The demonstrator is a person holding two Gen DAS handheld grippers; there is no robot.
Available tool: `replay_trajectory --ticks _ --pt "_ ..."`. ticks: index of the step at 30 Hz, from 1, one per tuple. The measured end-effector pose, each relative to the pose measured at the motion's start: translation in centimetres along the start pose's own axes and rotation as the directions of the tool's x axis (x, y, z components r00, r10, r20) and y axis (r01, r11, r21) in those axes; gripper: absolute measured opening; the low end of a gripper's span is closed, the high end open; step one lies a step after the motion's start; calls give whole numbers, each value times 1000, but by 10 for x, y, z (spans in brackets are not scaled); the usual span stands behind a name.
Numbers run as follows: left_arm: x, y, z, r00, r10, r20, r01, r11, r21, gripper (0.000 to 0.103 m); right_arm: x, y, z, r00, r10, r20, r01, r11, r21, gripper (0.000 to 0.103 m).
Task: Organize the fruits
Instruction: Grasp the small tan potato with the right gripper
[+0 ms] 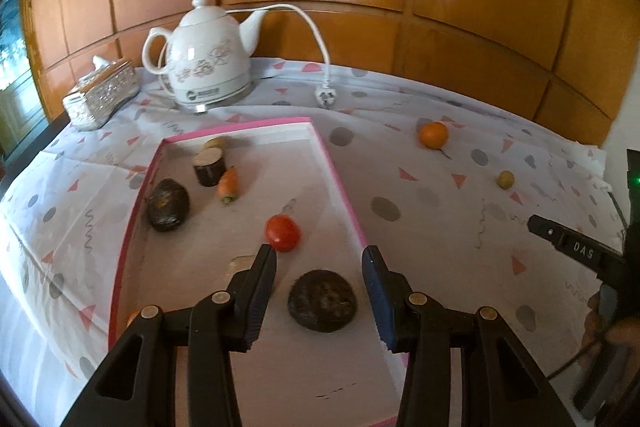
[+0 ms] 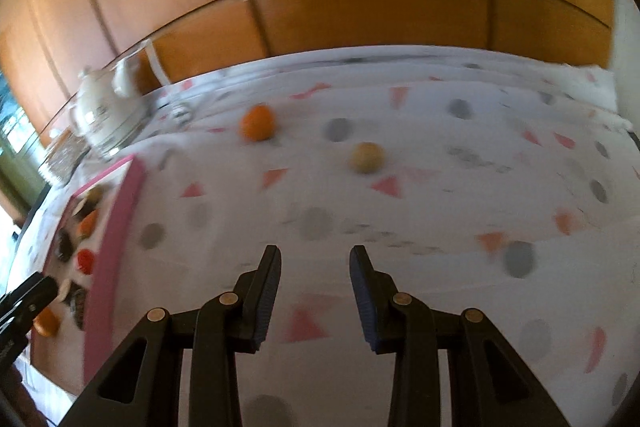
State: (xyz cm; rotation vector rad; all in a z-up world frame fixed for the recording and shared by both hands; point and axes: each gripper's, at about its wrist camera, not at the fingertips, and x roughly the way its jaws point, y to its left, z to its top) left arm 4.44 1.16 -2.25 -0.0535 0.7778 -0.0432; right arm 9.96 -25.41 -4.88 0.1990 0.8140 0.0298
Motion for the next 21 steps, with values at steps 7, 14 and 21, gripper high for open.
replay_trajectory --ticks 7,14,21 --pt "6 -17 -1 999 -30 -24 31 999 42 45 6 -50 4 997 -73 -13 74 994 85 36" --pt "13 -29 0 998 -46 -46 49 997 60 45 33 -37 23 999 -45 -28 46 998 43 36" --pt "20 -37 4 996 -61 -62 65 995 69 48 70 -19 51 997 -60 -48 60 998 3 36"
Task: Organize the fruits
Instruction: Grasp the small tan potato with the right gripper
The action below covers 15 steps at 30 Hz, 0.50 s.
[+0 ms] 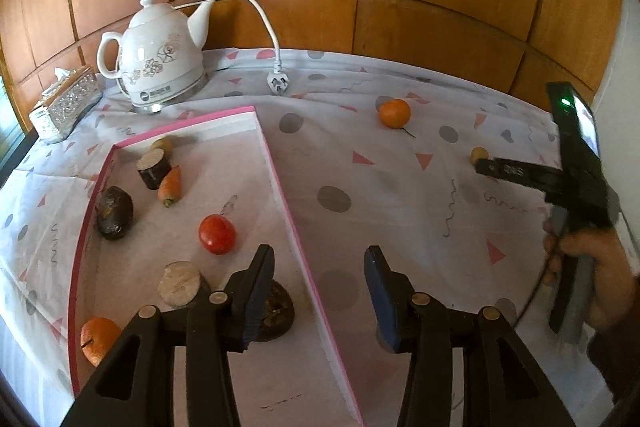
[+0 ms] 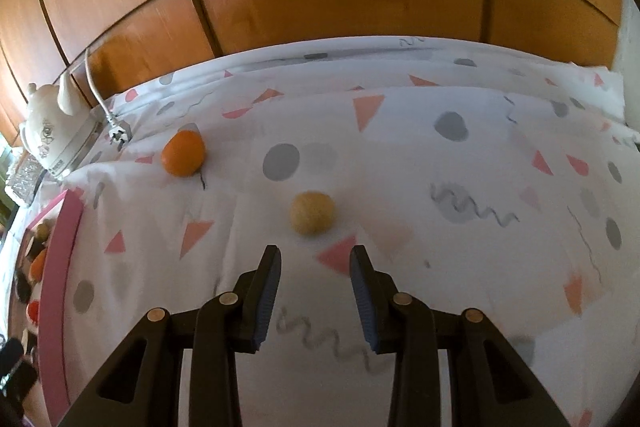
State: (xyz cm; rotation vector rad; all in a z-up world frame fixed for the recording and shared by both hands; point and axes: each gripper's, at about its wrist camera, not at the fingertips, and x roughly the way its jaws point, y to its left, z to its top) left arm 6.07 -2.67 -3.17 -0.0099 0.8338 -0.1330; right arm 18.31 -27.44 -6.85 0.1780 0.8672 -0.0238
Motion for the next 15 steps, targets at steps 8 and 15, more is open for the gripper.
replay_trajectory --ticks 8,15 --pt "9 -8 8 1000 -18 -14 18 1000 1 49 18 12 15 999 -45 0 45 998 -48 31" --pt "13 -14 14 999 -28 -18 28 1000 8 48 13 7 14 999 -54 -5 53 996 -72 26"
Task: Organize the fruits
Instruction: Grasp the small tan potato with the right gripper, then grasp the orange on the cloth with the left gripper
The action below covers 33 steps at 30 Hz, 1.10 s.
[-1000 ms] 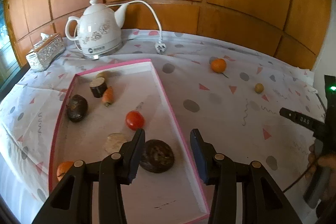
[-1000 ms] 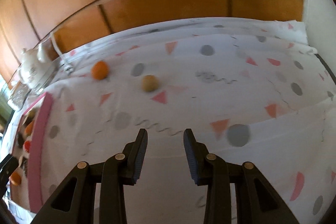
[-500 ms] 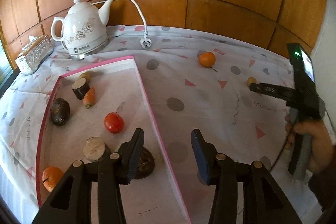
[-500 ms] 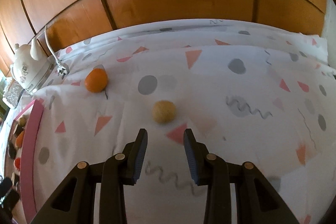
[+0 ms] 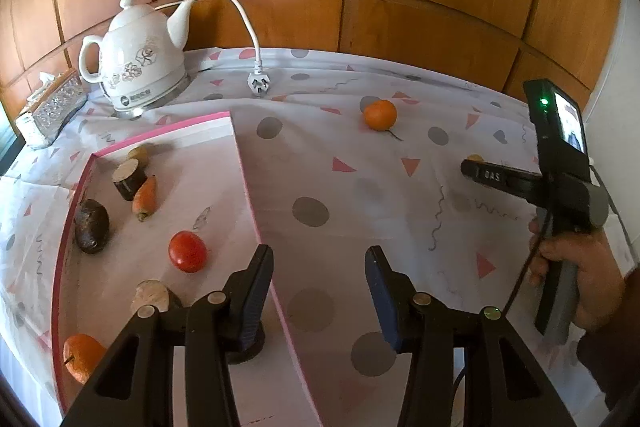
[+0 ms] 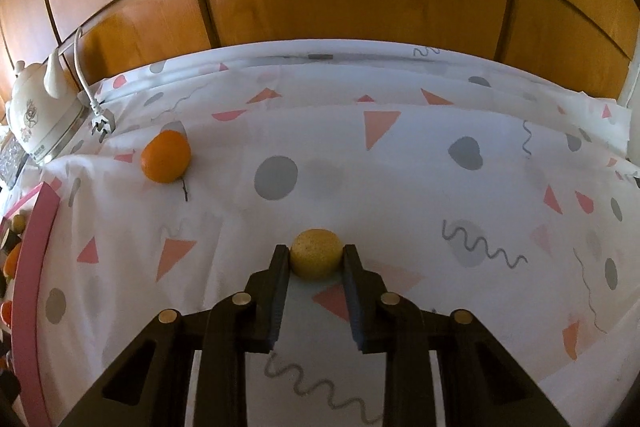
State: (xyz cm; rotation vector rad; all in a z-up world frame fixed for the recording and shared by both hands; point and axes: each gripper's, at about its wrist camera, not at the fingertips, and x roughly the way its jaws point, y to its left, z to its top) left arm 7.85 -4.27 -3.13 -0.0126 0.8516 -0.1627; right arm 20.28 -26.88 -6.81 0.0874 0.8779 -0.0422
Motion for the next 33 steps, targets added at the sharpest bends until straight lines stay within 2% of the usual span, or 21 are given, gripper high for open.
replay_trajectory --ticks 15,33 --pt "19 -14 13 999 -16 -41 16 1000 -1 49 -21 -26 -22 998 -51 24 51 998 23 26" --pt "64 -35 64 994 -64 -87 61 997 -39 49 -21 -26 -23 998 -44 35 43 999 29 27"
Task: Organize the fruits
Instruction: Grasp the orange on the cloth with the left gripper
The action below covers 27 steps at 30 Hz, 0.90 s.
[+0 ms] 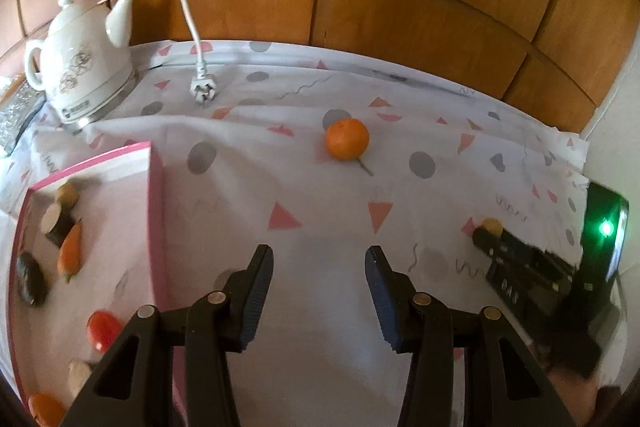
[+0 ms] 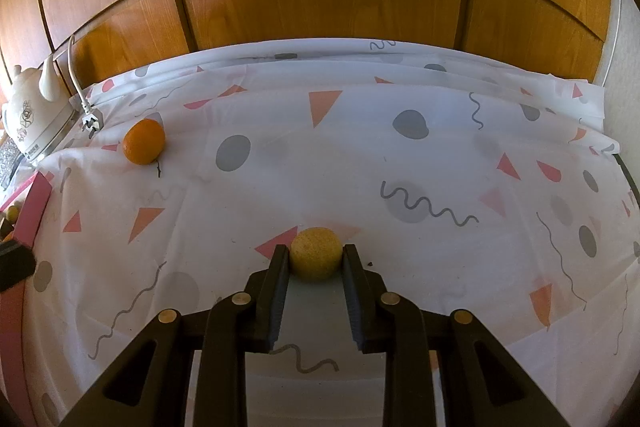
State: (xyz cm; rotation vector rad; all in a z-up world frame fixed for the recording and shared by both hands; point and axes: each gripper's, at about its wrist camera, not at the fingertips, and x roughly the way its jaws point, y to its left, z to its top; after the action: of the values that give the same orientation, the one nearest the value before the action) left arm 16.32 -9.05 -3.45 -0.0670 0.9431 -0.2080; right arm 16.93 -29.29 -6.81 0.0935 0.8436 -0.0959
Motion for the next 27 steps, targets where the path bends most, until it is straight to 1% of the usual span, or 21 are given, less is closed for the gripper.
replay_trajectory --ticks 6,11,14,17,22,25,26,27 --pt "26 -4 21 1000 1 -9 0 1000 13 49 -1 -1 0 1000 4 0 -4 1000 3 27" --pt "49 -4 40 1000 -7 -25 7 1000 -6 49 0 0 0 1000 -4 0 4 1000 -4 27" --pt "63 -4 51 999 -32 -35 31 999 -27 49 0 0 0 1000 -3 1 3 1000 -3 27" --pt "76 -6 62 999 -34 -39 33 999 -31 49 0 0 -1 1000 2 2 -2 1000 0 27" --pt "91 -17 79 998 -44 -33 44 999 -11 49 0 -2 -1 1000 11 6 -11 1000 8 27" --pt "105 -22 85 999 -31 -44 32 999 15 49 1 -2 -1 1000 11 6 -11 1000 8 27" --pt "110 -21 85 998 -23 -51 24 1000 14 49 0 -2 -1 1000 12 6 -12 1000 8 27" --pt "114 -20 85 998 -22 -58 23 1000 8 40 0 -1 -1 1000 11 6 -11 1000 8 27"
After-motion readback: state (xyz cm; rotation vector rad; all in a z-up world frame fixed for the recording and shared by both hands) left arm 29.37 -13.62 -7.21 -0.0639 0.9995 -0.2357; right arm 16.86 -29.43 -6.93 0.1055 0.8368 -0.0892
